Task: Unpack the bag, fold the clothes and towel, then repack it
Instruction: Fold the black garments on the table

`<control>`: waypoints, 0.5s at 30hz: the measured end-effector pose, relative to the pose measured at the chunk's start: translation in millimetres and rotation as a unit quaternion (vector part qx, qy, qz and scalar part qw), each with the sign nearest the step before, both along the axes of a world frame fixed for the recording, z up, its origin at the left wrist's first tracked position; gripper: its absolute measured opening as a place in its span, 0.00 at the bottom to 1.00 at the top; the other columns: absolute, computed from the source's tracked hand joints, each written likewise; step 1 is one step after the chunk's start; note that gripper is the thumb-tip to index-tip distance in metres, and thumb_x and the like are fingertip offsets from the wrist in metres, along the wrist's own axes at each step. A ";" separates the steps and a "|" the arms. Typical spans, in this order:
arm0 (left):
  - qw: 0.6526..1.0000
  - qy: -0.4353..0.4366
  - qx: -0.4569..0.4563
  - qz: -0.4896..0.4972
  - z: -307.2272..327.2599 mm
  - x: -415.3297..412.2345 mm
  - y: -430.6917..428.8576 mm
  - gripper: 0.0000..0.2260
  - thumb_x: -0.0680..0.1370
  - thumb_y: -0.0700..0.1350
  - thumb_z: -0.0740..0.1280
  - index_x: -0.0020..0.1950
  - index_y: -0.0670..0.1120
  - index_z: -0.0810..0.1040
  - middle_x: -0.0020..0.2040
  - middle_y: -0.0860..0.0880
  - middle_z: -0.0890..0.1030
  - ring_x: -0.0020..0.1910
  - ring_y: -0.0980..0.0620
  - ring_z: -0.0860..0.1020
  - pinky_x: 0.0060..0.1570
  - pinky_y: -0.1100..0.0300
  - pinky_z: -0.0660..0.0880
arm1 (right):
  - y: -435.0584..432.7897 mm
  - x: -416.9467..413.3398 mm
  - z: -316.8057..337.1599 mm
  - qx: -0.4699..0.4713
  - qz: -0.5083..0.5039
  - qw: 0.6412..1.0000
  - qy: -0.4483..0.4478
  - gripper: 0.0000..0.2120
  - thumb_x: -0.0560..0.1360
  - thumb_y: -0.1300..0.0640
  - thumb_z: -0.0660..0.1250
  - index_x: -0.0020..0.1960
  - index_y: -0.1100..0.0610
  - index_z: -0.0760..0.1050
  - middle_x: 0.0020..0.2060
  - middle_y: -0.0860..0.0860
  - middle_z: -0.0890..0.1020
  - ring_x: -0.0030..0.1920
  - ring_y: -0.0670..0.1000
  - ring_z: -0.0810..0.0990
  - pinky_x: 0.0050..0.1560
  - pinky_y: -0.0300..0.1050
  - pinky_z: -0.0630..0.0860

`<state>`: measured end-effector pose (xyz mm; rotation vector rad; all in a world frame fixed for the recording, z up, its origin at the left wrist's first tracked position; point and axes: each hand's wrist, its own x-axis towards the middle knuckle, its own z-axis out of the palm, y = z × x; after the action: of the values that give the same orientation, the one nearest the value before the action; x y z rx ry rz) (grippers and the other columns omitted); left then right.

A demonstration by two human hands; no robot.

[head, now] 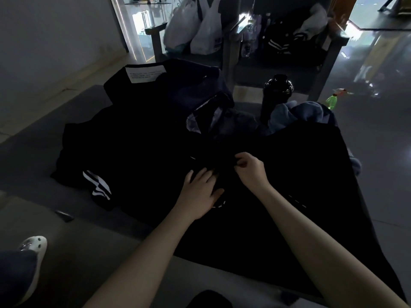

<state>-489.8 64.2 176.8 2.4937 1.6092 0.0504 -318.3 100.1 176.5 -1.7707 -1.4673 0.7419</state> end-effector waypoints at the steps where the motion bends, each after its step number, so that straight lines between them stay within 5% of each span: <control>1: 1.000 -0.005 -0.011 -0.021 -1.0 0.6 -7.8 0.24 0.82 0.57 0.51 0.77 0.50 0.58 0.77 0.53 0.57 0.77 0.54 0.51 0.74 0.47 0.44 | -10.8 4.4 3.3 0.017 -0.010 1.000 0.010 0.15 0.73 0.64 0.67 0.59 0.58 0.78 0.48 0.53 0.81 0.50 0.51 0.80 0.49 0.37 0.72; 9: 0.997 0.002 -0.064 -0.035 -2.7 12.2 -36.3 0.25 0.82 0.57 0.54 0.78 0.51 0.55 0.78 0.53 0.51 0.77 0.52 0.47 0.74 0.48 0.40 | -123.9 63.0 -5.3 -0.022 0.051 0.990 -0.132 0.18 0.76 0.59 0.67 0.65 0.58 0.74 0.61 0.55 0.77 0.63 0.56 0.74 0.61 0.47 0.70; 15: 0.992 0.057 -0.109 -0.019 8.7 -4.5 -73.2 0.28 0.81 0.60 0.53 0.78 0.51 0.52 0.79 0.53 0.49 0.77 0.53 0.47 0.75 0.49 0.42 | -181.9 86.4 -19.4 -0.069 0.089 0.945 -0.306 0.30 0.76 0.37 0.55 0.74 0.50 0.63 0.75 0.49 0.60 0.75 0.51 0.55 0.73 0.52 0.51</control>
<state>-494.3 -9.0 185.6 2.3963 1.5159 -0.2628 -231.8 -81.9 157.2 -2.1113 -2.0427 0.3935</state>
